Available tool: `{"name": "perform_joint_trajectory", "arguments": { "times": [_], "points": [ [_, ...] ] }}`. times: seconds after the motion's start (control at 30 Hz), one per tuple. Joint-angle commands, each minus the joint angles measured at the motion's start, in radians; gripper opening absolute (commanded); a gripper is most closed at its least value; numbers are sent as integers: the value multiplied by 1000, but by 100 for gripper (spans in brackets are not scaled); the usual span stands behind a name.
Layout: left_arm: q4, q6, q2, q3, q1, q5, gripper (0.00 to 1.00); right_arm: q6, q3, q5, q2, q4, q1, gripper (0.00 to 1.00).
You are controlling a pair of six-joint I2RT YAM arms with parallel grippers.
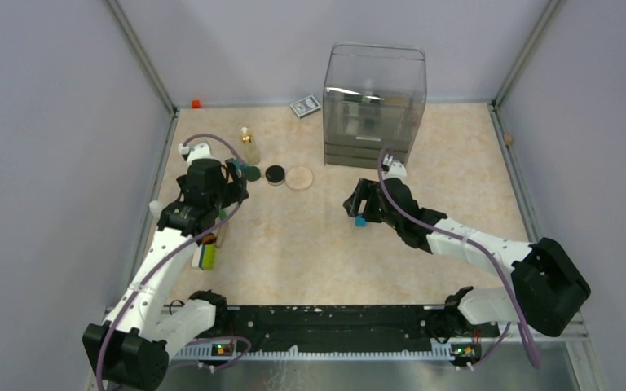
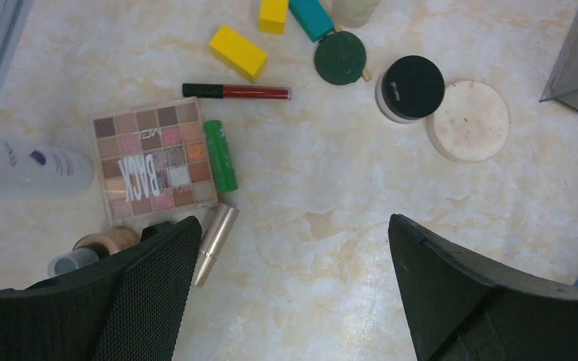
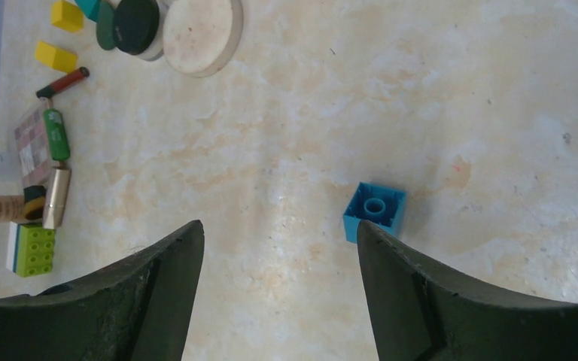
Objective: Organize the makeup
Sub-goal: Move the makeup to the center of the board.
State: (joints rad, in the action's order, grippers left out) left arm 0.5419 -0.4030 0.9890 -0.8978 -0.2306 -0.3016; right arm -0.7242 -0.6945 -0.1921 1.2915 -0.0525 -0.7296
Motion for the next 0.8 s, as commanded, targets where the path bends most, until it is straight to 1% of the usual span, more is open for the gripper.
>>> {"name": "perform_joint_trajectory", "arguments": {
  "times": [0.0, 0.1, 0.23, 0.3, 0.4, 0.53, 0.63, 0.77],
  "points": [
    [85, -138, -61, 30, 0, -109, 99, 28, 28, -35, -47, 0, 11, 73],
    [100, -170, -50, 63, 0, -105, 99, 29, 32, -19, -41, -8, 13, 73],
    [150, -169, -12, 43, 0, -93, 99, 44, 26, -18, -35, 2, 12, 73],
    [144, -129, -10, 15, 1, -80, 99, 56, 26, -32, -33, 3, 15, 73],
    [71, -5, -41, -11, 0, -3, 99, 76, 23, -70, -24, -2, 19, 74],
    [-31, 109, -82, -27, 0, 75, 99, 91, 11, -92, 10, -53, 34, 74],
    [-51, 143, -77, -37, 0, 83, 99, 89, 0, -92, 45, -102, 39, 74],
    [-45, 178, -61, -33, -1, 73, 99, 22, 26, -118, 76, -193, 49, 75]
  ]
}}
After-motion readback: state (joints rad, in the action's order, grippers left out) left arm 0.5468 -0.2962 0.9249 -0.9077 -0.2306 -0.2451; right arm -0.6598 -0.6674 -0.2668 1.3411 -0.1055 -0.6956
